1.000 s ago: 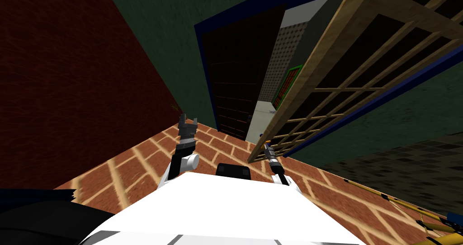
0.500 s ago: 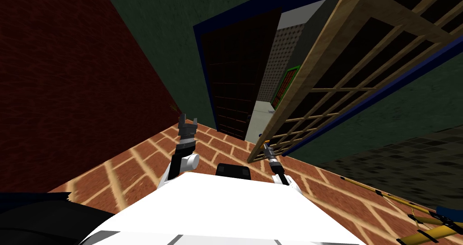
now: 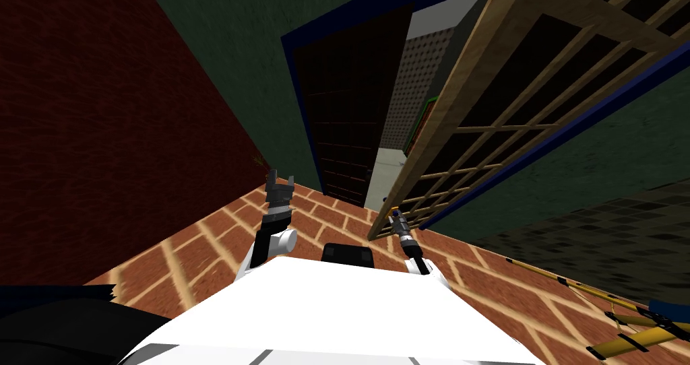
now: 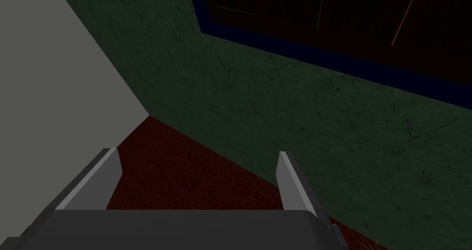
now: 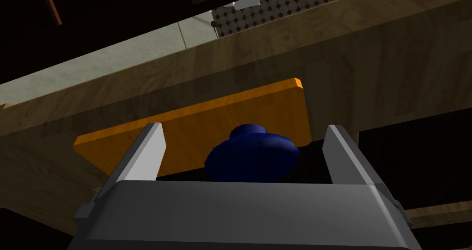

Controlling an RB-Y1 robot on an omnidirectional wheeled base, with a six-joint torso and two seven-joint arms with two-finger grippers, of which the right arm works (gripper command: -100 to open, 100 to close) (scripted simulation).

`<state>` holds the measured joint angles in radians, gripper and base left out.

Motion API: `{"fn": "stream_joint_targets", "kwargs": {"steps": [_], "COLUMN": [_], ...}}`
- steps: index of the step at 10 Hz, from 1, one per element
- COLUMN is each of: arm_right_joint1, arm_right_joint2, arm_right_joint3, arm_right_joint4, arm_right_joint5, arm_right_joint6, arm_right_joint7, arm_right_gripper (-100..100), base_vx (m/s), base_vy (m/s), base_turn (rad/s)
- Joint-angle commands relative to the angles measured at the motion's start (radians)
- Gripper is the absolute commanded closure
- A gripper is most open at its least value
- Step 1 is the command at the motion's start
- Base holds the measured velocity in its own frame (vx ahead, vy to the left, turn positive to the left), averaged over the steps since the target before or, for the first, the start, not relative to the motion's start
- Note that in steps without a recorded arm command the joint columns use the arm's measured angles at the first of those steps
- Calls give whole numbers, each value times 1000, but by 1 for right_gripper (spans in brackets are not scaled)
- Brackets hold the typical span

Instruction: Pull the door open

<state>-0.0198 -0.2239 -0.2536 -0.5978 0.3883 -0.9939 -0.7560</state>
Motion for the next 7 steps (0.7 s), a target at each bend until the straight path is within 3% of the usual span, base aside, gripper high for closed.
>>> {"fn": "stream_joint_targets", "kwargs": {"steps": [1, 7], "arm_right_joint1": [-3, -11], "arm_right_joint2": [1, 5], "arm_right_joint3": [3, 13], "arm_right_joint4": [2, 3], "arm_right_joint5": [-2, -9], "arm_right_joint6": [2, 8], "arm_right_joint7": [-46, -182], "arm_right_gripper": [-100, -100], "base_vx": [-41, -46], "base_vy": [-45, -36], "base_turn": [28, 32]}}
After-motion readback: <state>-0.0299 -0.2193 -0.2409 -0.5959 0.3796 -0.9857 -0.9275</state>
